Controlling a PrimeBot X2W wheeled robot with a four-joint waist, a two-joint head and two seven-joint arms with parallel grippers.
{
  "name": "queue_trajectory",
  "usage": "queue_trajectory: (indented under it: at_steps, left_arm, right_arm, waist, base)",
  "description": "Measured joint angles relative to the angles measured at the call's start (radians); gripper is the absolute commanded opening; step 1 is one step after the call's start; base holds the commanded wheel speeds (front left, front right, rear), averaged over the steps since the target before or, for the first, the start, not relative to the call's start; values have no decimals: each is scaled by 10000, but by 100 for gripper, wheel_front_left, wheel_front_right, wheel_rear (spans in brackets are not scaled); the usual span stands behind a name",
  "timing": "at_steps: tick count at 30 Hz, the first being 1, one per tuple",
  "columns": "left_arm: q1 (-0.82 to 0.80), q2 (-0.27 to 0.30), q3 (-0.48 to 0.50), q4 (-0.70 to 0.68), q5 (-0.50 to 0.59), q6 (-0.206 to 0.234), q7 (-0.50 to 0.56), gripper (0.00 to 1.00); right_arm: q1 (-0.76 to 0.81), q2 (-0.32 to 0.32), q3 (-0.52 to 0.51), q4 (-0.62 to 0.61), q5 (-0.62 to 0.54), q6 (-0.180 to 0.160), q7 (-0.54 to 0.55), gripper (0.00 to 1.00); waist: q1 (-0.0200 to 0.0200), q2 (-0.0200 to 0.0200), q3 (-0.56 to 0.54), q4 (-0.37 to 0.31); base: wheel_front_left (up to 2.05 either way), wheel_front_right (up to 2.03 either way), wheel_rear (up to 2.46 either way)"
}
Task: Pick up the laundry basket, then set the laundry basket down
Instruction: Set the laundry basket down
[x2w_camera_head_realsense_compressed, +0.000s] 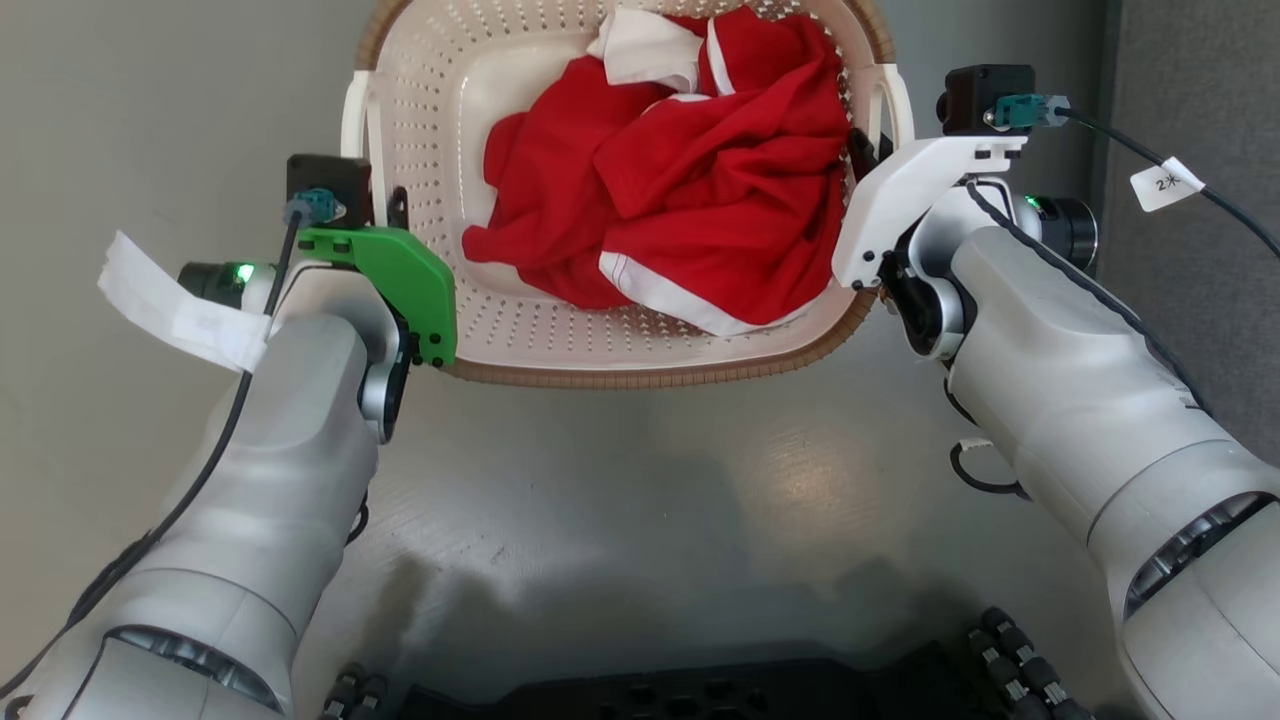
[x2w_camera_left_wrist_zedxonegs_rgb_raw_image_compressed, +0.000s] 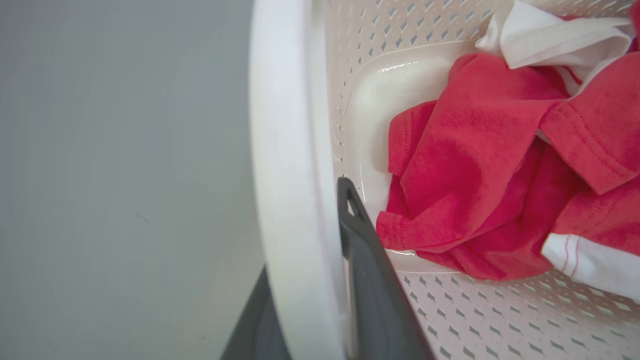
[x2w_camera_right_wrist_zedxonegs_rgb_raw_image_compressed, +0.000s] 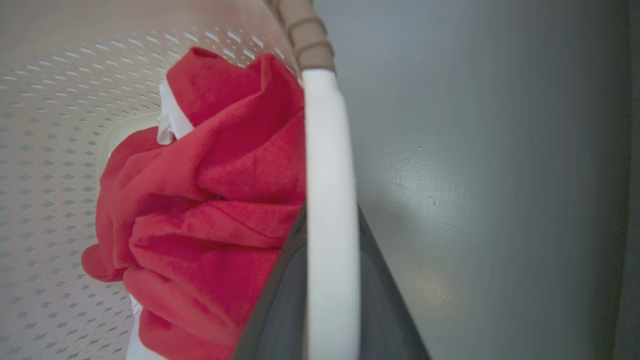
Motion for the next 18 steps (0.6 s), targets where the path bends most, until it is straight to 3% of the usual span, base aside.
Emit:
queue_trajectory:
  at_steps: [18]
  left_arm:
    - [-309,-29,-19,190,148,2,-407,0]
  right_arm:
    - [-276,13,153,180,2,50,-349,0]
  waist:
    - [0,0,785,76]
  base:
    - [0,0,0]
